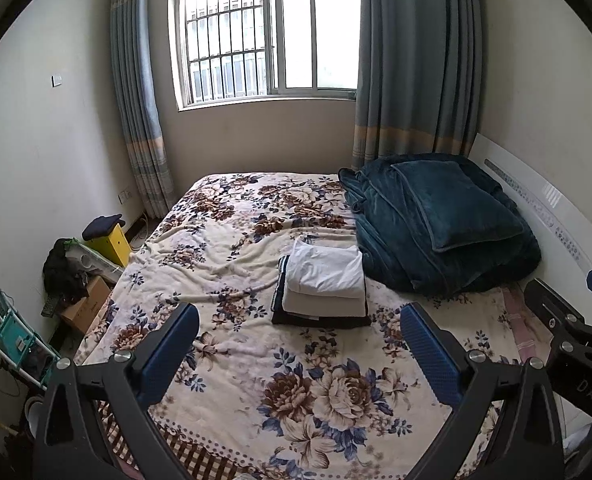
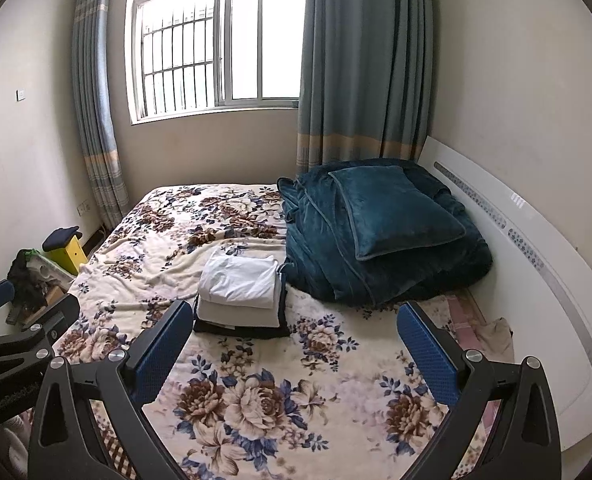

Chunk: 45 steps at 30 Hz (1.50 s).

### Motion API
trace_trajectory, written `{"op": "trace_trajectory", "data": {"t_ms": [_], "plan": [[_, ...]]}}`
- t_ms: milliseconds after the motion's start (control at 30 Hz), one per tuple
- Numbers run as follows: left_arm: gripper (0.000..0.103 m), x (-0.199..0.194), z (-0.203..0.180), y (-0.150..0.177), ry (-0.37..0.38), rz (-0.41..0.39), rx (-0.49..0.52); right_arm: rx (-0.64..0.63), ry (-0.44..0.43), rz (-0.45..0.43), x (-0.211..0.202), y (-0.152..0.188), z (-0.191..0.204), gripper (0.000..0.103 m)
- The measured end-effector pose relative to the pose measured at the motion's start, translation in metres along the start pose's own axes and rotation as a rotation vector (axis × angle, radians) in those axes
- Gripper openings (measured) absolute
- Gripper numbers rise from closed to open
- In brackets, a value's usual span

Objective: Fold small clothes

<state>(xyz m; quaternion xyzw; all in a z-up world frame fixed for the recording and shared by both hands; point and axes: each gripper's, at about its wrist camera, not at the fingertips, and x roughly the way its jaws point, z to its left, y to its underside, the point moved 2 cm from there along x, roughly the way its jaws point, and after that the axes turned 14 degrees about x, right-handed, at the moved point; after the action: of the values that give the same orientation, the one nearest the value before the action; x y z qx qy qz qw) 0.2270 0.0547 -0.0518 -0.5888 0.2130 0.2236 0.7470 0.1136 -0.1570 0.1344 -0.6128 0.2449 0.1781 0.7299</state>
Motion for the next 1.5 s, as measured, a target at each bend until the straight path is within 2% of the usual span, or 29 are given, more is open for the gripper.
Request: {"op": "trace_trajectory", "data": {"t_ms": [1500], "plan": [[0.103, -0.013, 0.003, -0.009, -0.051, -0.025, -0.029, -0.001, -0.021, -0.005, 0.010, -0.012, 0.000, 0.103]]}}
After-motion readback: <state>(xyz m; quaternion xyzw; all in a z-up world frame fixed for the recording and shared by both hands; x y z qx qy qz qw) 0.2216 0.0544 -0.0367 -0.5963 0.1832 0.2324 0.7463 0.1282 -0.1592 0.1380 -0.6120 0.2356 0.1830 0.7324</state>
